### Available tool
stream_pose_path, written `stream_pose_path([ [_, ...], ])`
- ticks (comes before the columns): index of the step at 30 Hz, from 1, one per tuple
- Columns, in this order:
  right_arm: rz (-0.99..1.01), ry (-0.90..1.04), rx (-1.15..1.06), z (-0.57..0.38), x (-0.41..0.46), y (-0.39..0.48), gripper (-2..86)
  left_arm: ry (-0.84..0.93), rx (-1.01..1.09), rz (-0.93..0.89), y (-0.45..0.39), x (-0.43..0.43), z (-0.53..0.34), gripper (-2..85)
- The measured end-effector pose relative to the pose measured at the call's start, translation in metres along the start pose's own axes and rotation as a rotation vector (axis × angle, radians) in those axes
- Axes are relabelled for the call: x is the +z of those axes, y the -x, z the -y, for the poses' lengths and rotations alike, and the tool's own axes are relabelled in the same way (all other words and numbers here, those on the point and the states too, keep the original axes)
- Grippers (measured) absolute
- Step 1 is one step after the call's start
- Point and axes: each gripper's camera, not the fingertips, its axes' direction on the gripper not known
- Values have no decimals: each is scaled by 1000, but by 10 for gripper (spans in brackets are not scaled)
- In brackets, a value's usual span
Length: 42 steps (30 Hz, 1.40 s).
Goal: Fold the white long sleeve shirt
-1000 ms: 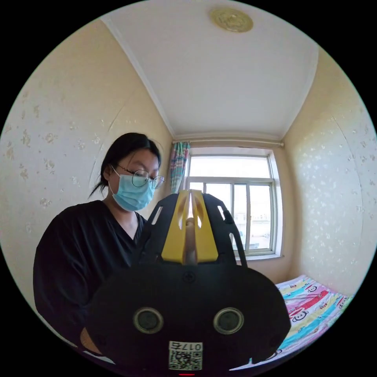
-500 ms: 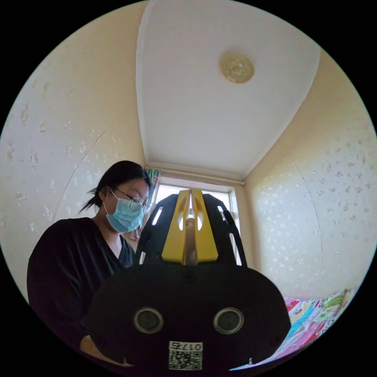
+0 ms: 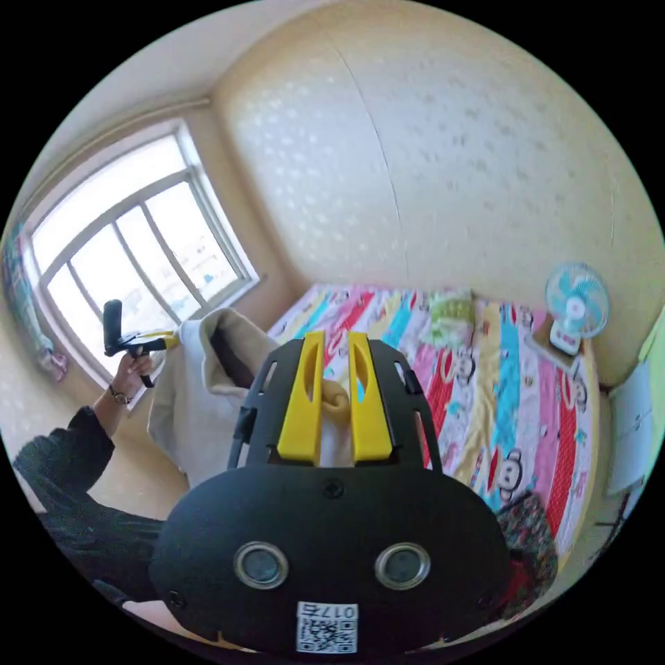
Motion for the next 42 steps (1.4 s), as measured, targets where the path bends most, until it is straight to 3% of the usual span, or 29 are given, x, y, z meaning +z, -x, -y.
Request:
stream_pose_path([
  [2,-48,114,39,-39,57,-30,79,239,-158,118,74,85,-40,74],
  [5,-14,327,47,-143,144,-76,93,456,-333,15,141,165,-160,86],
  [9,36,587,192,-326,217,-127,109,599,-529,-131,172,217,-318,95],
  [11,-10,626,250,-391,219,-134,118,631,-569,-185,167,230,-381,105],
  [16,-291,584,454,-515,170,-143,130,625,-517,-174,146,247,-408,113],
  [18,-235,806,468,-570,183,-155,120,637,-536,-189,147,258,-408,115],
  [21,-73,911,335,-568,156,-165,52,706,-495,-168,147,265,-399,111],
  [23,-167,963,187,-546,121,-171,46,727,-396,-126,143,247,-387,106],
  [25,-414,887,34,-520,65,-182,44,714,-386,-142,147,227,-383,106],
  [27,-563,543,179,-487,-41,-218,47,695,-397,-138,154,205,-382,103],
  [28,-523,437,260,-484,-70,-229,49,696,-405,-130,160,193,-383,101],
  [30,-227,80,490,-498,-154,-263,61,699,-429,-104,168,177,-385,97],
  [32,-95,8,548,-521,-166,-269,73,658,-473,-98,178,157,-386,99],
  [34,-18,96,578,-544,-141,-263,87,624,-492,-105,185,147,-383,104],
  [37,177,397,611,-592,-53,-236,120,613,-519,-122,196,148,-377,106],
  [42,320,699,712,-673,40,-186,112,748,-537,-104,202,174,-382,83],
])
